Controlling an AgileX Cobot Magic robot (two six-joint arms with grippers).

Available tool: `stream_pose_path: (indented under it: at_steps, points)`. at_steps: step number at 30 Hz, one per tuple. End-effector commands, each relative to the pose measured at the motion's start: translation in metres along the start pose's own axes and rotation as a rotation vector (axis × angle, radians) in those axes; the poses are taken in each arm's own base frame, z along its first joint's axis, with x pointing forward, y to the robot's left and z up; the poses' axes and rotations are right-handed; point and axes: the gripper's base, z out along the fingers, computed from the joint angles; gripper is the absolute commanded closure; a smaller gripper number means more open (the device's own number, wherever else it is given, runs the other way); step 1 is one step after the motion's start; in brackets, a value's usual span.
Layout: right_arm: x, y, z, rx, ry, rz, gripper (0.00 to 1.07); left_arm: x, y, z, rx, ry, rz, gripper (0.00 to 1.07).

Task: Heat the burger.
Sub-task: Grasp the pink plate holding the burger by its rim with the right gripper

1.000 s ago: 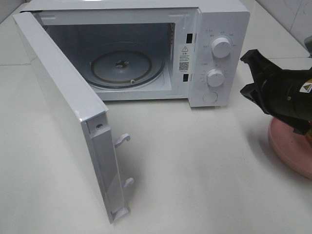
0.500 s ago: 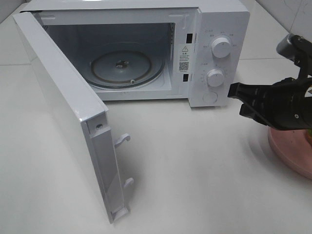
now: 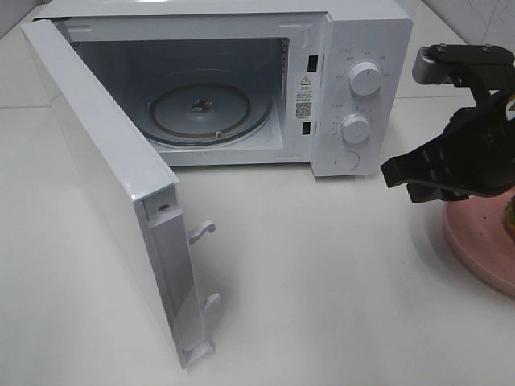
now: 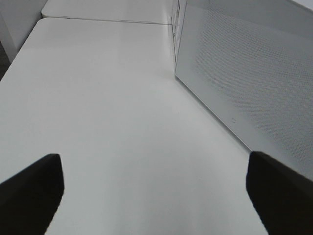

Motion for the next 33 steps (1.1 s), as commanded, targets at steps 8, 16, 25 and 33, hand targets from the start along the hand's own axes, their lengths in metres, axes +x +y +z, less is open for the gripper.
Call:
stream_pose_path:
  at_steps: [8, 16, 25, 33]
  points:
    - [-0.007, -0.008, -0.015, 0.082, 0.088, -0.17, 0.1, 0.0, 0.0, -0.001, 0.001, -0.007, -0.002, 0.14]
    - [-0.004, -0.022, -0.014, 0.11, 0.134, -0.151, 0.1, 0.0, 0.0, -0.001, 0.001, -0.007, -0.002, 0.14]
    - [0.002, -0.052, -0.009, 0.166, 0.212, -0.048, 0.13, 0.0, 0.0, -0.001, 0.001, -0.007, -0.002, 0.14]
    - [0.003, -0.06, -0.01, 0.181, 0.207, -0.02, 0.15, 0.0, 0.0, -0.001, 0.001, -0.007, -0.002, 0.14]
